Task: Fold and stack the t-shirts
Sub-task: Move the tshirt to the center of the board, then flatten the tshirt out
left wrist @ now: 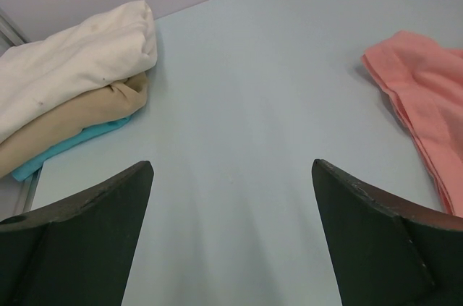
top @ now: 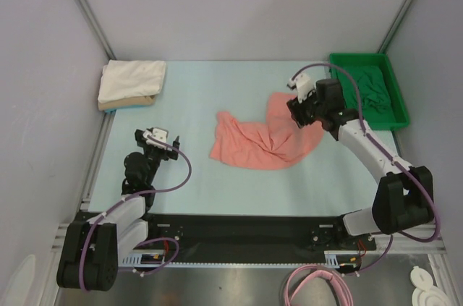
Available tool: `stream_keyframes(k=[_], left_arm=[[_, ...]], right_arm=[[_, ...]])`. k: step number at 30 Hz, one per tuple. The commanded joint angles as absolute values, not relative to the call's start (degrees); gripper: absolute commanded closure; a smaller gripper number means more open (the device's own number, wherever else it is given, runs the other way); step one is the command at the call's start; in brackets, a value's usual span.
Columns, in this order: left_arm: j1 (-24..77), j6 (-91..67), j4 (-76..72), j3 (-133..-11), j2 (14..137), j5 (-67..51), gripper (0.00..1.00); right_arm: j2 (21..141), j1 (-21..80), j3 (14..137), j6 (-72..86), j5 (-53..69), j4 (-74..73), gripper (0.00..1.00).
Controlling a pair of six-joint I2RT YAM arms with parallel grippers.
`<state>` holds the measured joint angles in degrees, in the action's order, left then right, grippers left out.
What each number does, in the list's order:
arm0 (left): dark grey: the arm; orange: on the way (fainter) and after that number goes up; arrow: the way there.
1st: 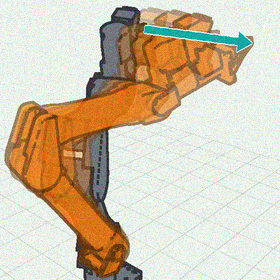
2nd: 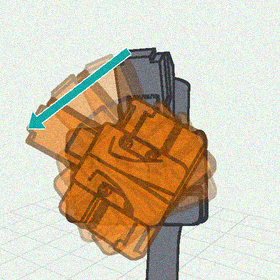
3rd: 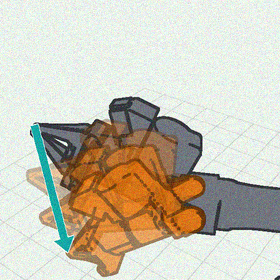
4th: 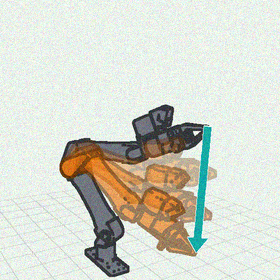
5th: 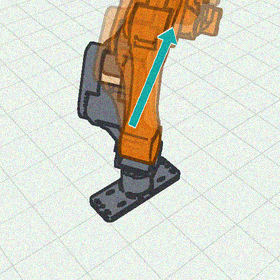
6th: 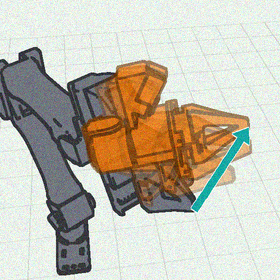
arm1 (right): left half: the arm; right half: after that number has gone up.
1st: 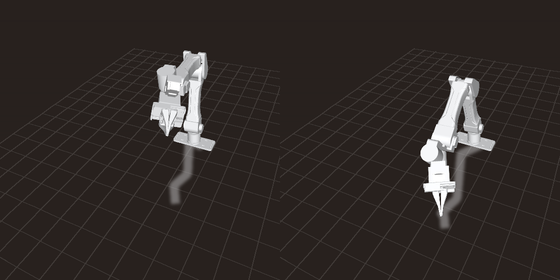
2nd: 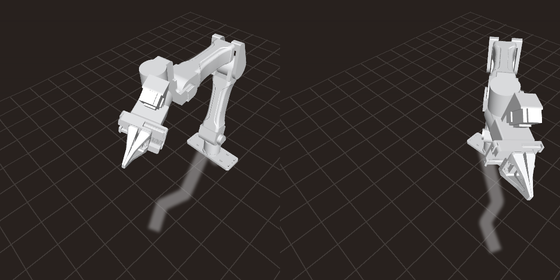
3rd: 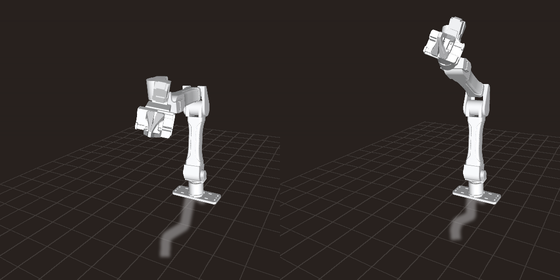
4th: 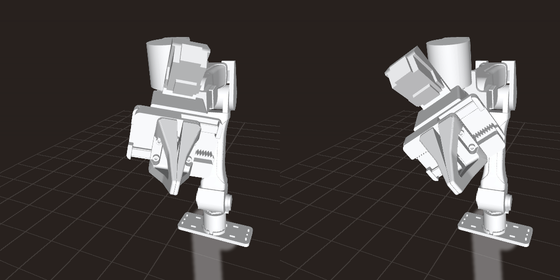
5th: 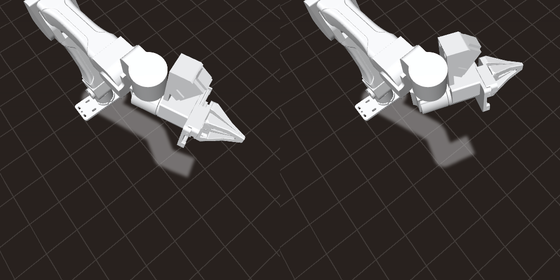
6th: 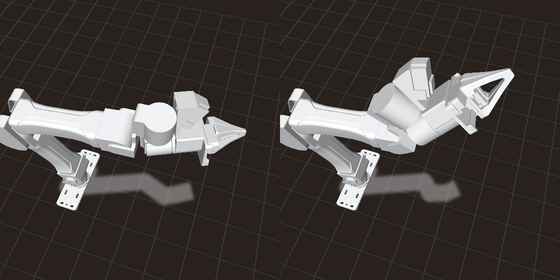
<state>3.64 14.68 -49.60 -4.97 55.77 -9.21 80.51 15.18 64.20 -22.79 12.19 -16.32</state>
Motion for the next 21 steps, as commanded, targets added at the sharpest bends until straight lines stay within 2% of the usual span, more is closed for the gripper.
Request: stream_keyframes(k=[1,4,5,10,16,21], left_arm=[[3.6,15.64,-51.24,-6.5,55.46,-9.76,0.03],[3.6,15.64,-51.06,-6.85,56.25,-9.76,0.03],[3.6,15.64,-51.06,-6.86,56.51,-9.84,0.04],[3.6,15.91,-51.06,-6.85,56.51,-10.28,0.04],[3.6,15.47,-51.24,-6.86,56.87,-9.58,0.08],[3.6,14.94,-51.59,-6.24,55.2,-8.96,0.07]], right_arm=[[75.68,19.4,60.57,-33.98,10.37,-13.27,0.42],[77.08,26.7,57.49,-37.96,9.06,-16.78,0.53],[77.43,27.94,56.61,-38.32,8.88,-16.61,0.53],[79.45,34.7,52.73,-38.41,9.75,-13.71,0.53],[86.47,43.83,55.1,-39.64,7.22,-13.72,0.51],[93.77,50.62,60.28,-40.08,3.78,-12.21,0.49]])
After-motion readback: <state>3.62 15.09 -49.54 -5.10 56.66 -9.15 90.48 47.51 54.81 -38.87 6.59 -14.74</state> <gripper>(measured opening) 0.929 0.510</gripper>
